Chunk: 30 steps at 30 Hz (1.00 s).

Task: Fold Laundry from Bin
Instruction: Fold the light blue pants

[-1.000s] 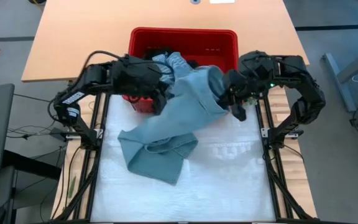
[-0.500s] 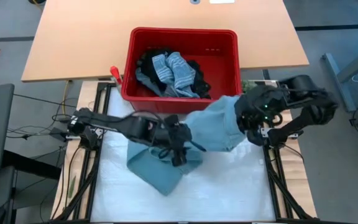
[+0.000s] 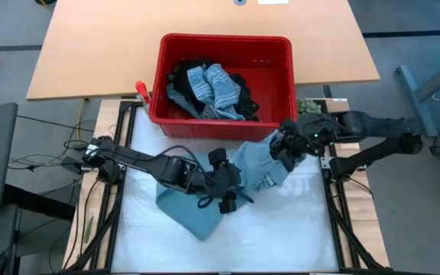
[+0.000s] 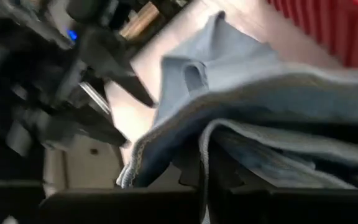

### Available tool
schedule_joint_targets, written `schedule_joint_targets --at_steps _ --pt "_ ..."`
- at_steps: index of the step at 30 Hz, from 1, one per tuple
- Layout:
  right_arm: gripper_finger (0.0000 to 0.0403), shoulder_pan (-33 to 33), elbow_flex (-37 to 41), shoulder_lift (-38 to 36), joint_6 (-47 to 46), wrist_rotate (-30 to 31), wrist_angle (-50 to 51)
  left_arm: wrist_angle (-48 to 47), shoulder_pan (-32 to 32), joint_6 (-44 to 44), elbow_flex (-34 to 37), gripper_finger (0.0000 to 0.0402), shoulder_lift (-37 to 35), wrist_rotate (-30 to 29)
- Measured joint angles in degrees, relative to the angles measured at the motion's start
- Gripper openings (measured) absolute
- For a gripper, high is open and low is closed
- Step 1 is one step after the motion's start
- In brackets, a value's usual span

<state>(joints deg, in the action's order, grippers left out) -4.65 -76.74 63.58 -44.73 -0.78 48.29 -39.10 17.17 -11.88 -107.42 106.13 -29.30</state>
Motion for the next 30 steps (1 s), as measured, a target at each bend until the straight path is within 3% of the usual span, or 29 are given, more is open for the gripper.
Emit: schedule_joint_targets --at_steps 4,8,13,16,20,26,30 --pt "0.0031 -0.8 7.5 -1.3 -2.4 0.1 -10.8 3.9 1.6 -5.8 2.4 0.0226 0.9 -5.4" --pt "0.0024 -0.9 11.0 -2.0 -2.0 0.2 -18.4 16.0 3.6 -14.1 10.4 0.0226 0.8 -10.2" --pt "0.0027 0.8 11.2 -3.2 0.0 -0.9 -22.2 30.5 6.3 -19.2 19.3 0.0226 1.0 -15.9" --pt "0.0030 2.4 11.2 -4.0 1.5 -2.4 -22.0 32.1 8.0 -21.4 21.7 0.0226 0.9 -22.0" --pt "0.0026 3.8 11.2 -5.0 2.1 -4.5 -22.6 32.5 9.8 -20.4 22.0 0.0226 1.6 -30.1" --pt "0.0029 6.5 11.0 -7.1 2.1 -5.4 -24.7 37.0 10.2 -16.9 22.0 0.0226 6.6 -29.0" --pt "0.0027 7.8 11.0 -8.5 2.2 -5.3 -24.5 42.2 10.1 -10.5 22.0 0.0226 10.1 -32.2"
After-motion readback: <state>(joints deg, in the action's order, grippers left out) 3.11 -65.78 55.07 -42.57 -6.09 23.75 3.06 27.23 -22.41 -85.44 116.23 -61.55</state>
